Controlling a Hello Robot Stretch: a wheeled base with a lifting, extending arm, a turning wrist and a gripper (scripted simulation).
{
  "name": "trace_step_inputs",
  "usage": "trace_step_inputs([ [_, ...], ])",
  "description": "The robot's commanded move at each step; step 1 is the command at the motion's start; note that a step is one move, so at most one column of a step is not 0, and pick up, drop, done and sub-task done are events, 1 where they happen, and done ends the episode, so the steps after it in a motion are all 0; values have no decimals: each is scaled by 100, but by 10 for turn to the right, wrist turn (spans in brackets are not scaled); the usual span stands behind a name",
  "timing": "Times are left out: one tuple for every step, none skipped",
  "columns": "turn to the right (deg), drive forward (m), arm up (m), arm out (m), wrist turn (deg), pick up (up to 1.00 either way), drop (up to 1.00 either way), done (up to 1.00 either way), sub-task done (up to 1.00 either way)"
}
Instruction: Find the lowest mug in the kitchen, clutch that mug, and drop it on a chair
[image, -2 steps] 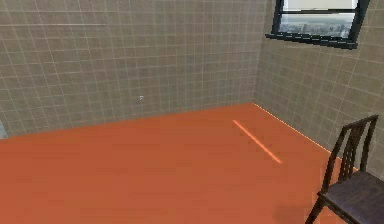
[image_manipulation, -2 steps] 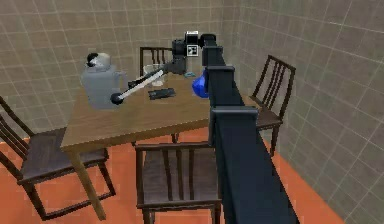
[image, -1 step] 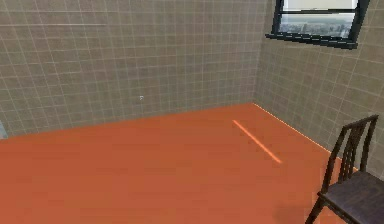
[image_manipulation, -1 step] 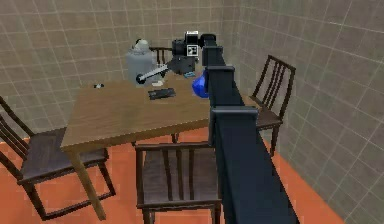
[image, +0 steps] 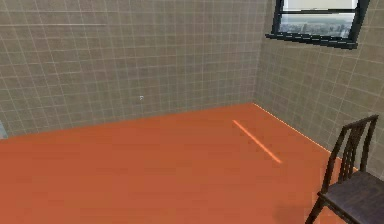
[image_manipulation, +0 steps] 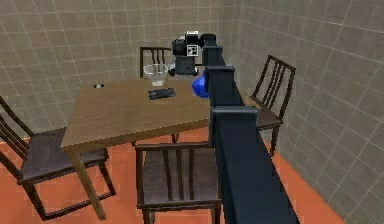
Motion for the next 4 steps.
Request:
trace_step_inputs([
  [0,0,-32,0,0,0,0,0,0],
  [0,0,-50,0,0,0,0,0,0],
  [0,0,0,0,0,0,100,0,0],
  [0,0,0,-10,0,0,0,0,0],
])
